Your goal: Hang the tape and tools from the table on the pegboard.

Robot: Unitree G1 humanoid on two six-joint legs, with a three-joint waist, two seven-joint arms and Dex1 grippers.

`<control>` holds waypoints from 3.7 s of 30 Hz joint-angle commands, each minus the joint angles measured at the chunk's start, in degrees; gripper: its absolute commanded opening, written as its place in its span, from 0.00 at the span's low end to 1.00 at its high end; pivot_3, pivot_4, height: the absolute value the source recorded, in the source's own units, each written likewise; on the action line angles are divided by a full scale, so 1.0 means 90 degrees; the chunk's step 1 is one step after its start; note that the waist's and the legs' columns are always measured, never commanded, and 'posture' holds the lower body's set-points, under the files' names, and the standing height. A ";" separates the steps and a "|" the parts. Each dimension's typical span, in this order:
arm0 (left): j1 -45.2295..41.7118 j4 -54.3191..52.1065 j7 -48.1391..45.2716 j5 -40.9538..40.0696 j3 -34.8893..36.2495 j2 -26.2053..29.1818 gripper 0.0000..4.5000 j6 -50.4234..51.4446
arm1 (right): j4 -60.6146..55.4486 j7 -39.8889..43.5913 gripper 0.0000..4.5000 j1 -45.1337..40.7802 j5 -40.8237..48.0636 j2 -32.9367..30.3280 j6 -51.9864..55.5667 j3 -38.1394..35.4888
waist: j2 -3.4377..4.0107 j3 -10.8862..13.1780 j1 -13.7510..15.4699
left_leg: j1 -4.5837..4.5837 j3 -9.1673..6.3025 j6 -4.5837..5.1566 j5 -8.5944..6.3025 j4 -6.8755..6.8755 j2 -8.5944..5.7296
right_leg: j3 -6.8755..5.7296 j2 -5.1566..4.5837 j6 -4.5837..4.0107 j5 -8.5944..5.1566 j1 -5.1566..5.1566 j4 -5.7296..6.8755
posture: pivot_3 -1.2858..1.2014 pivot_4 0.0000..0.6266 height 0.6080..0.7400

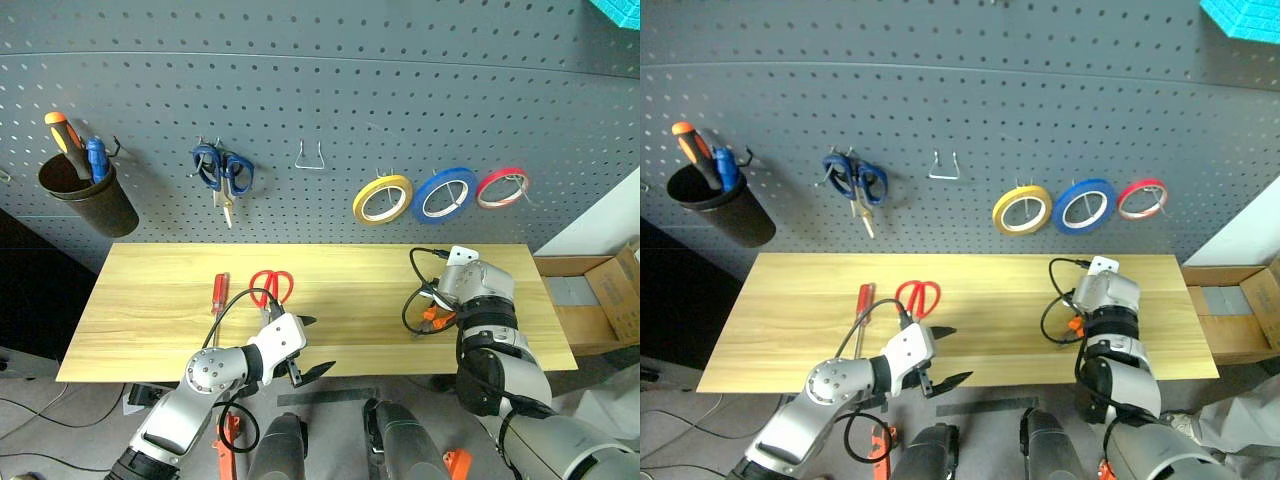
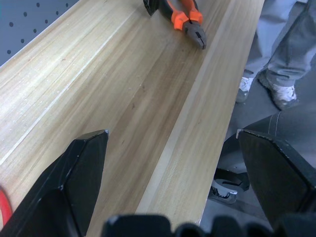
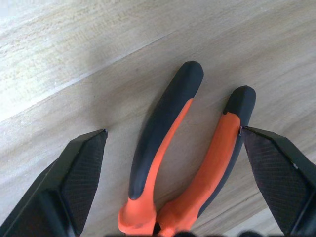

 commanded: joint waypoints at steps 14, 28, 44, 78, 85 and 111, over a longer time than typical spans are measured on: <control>-0.0041 -0.0235 0.0011 -0.0007 0.0061 0.0010 1.00 -0.0001 | 0.1092 -0.0234 0.58 0.0209 0.0625 -0.0115 -0.0538 -0.0312 | -0.0005 -0.0003 -0.0005 | 0.0001 -0.0013 0.0006 -0.0004 -0.0003 0.0001 | -0.0013 -0.0003 -0.0018 -0.0015 0.0010 -0.0011 | 0.52 0.51 1.00; -0.0128 -0.0141 0.0011 0.0000 0.0026 -0.0024 1.00 -0.0010 | -0.1272 0.3246 0.01 0.1340 0.0441 -0.0374 0.0397 0.2852 | 0.0059 0.0040 -0.0182 | 0.0002 -0.0011 0.0006 -0.0004 -0.0056 0.0042 | -0.0015 0.0007 -0.0013 -0.0010 -0.0020 0.0001 | 0.52 0.50 1.00; -0.0256 0.0016 0.0018 0.0039 -0.0016 -0.0104 1.00 -0.0062 | -0.3227 0.6522 0.01 0.2244 -0.0351 -0.2120 -0.1310 0.5931 | 0.0093 0.0073 -0.0168 | -0.0069 0.0001 0.0000 -0.0003 -0.0103 0.0058 | -0.0017 0.0018 -0.0067 -0.0001 -0.0128 0.0004 | 0.51 0.49 1.00; -0.0243 0.0113 0.0061 0.0142 -0.0126 -0.0376 1.00 -0.0160 | -0.4713 0.9002 0.99 0.2441 -0.1401 -0.3979 -0.2128 0.5749 | 0.0112 0.0104 -0.0114 | -0.0126 0.0001 -0.0023 0.0010 -0.0063 -0.0012 | -0.0022 -0.0051 -0.0027 0.0023 -0.0160 0.0013 | 0.50 0.46 1.00; -0.0314 0.0208 0.0027 0.0146 -0.0139 -0.0424 1.00 -0.0191 | -0.4846 0.8985 0.99 0.2451 -0.1397 -0.4075 -0.1691 0.5705 | 0.0114 0.0105 -0.0124 | -0.0146 0.0001 -0.0019 0.0008 0.0004 -0.0017 | -0.0028 -0.0051 -0.0006 0.0036 -0.0159 0.0031 | 0.49 0.46 1.00; -0.0157 -0.0112 -0.0088 0.0094 -0.0050 -0.0274 1.00 0.0016 | -0.1468 0.8487 0.99 0.1507 -0.1912 -0.3397 -0.2845 0.5900 | 0.0095 0.0153 -0.0165 | -0.0105 0.0050 -0.0017 0.0009 0.0039 -0.0022 | 0.0025 -0.0030 0.0007 0.0046 -0.0153 0.0105 | 0.50 0.51 1.00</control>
